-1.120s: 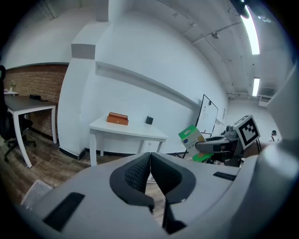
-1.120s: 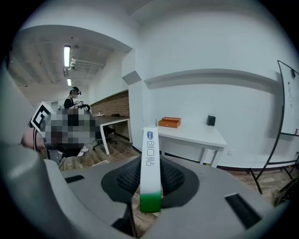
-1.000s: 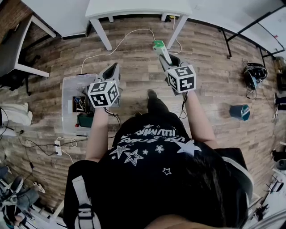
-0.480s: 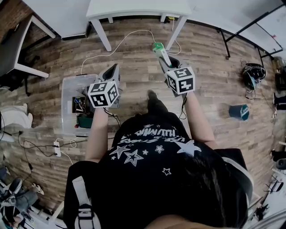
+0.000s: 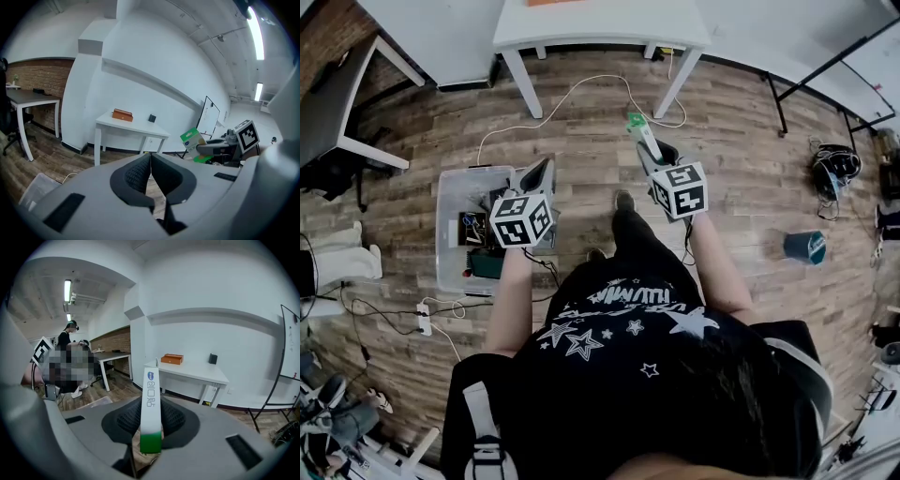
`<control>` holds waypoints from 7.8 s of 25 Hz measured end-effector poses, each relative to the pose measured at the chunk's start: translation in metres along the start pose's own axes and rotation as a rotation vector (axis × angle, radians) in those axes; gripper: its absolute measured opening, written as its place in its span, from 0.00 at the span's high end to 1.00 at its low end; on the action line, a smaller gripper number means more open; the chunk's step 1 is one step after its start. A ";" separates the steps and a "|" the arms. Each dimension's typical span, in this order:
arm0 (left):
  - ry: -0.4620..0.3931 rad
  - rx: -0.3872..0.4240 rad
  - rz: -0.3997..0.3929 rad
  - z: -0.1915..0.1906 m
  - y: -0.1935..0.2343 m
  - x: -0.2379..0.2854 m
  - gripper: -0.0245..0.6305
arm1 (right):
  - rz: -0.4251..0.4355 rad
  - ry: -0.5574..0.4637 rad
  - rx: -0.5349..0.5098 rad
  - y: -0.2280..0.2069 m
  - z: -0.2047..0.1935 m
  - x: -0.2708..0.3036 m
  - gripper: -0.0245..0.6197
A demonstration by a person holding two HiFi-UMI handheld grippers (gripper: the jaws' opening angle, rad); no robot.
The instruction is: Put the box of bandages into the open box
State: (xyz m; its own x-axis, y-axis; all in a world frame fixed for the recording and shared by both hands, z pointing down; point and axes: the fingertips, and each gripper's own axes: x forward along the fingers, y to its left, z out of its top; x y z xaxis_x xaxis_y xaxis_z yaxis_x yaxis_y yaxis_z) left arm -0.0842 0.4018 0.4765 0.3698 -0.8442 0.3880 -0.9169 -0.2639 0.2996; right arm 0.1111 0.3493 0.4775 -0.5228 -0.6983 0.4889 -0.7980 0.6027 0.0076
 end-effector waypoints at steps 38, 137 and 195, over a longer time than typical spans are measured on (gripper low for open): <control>0.019 0.037 0.032 0.196 0.038 0.382 0.93 | 0.012 -0.050 0.110 -0.340 0.146 0.266 0.79; 0.037 -0.070 0.111 0.470 0.504 0.754 0.93 | 0.466 0.284 -0.396 -0.321 0.420 0.910 0.79; -0.019 0.024 0.108 0.314 0.138 0.556 0.93 | 0.202 -0.074 -0.197 -0.400 0.291 0.471 0.88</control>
State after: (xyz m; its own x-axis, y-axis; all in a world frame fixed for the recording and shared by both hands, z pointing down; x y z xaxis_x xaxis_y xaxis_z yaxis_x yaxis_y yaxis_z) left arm -0.0522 -0.2503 0.4594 0.2659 -0.8769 0.4005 -0.9547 -0.1819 0.2354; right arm 0.0967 -0.3337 0.4507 -0.6914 -0.5782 0.4332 -0.6056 0.7908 0.0888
